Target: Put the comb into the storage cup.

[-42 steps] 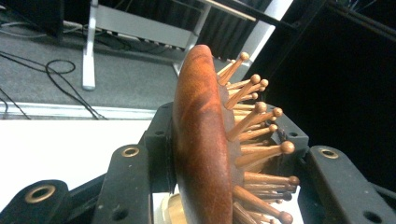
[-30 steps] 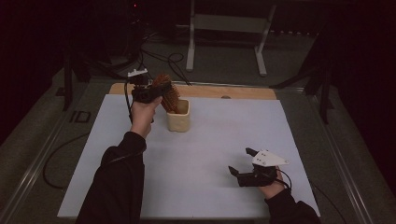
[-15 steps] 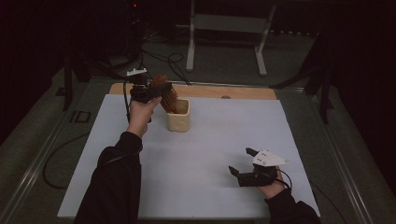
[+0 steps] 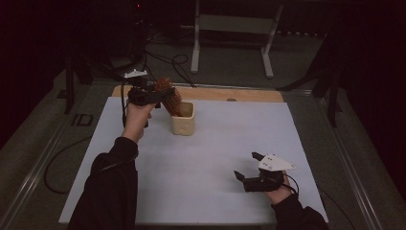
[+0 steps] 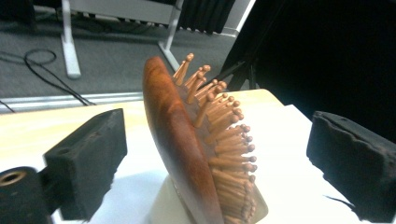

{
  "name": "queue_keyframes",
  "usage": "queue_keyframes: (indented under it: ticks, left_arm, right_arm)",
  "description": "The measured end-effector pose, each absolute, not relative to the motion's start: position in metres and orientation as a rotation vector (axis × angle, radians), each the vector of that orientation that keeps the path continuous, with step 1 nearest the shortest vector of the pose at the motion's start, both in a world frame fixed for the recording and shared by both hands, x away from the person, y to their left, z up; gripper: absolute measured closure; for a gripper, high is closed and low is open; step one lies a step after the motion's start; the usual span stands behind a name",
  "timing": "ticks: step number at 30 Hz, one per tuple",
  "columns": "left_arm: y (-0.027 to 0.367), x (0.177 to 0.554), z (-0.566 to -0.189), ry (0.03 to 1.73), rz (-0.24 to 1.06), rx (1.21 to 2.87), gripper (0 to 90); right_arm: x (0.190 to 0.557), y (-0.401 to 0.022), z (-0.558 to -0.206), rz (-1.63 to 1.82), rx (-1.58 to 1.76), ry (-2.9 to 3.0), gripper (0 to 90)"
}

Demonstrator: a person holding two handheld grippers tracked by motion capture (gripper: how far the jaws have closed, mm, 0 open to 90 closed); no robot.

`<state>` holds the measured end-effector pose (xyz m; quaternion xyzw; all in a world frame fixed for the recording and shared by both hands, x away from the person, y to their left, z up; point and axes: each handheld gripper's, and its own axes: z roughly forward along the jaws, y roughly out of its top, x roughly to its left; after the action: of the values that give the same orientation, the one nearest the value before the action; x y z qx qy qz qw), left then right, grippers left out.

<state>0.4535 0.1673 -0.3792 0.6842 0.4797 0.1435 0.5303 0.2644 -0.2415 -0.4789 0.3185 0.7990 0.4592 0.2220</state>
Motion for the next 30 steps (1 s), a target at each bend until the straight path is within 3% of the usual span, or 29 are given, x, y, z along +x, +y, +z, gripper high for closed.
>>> queue_keyframes:
  ticks: [4,14,30]
  left_arm:
    - [0.169,0.448,-0.378,1.121,0.364,1.67,0.2]
    - [0.173,0.434,-0.374,1.051,0.413,1.787,0.1]
    - [0.189,0.414,-0.371,0.996,0.418,1.83,0.0]
  right_arm:
    - [0.264,-0.241,-0.48,1.268,0.882,2.214,7.8]
    - [0.264,-0.242,-0.481,1.266,0.895,2.211,7.8]
    - [0.267,-0.24,-0.481,1.275,0.891,2.213,7.8]
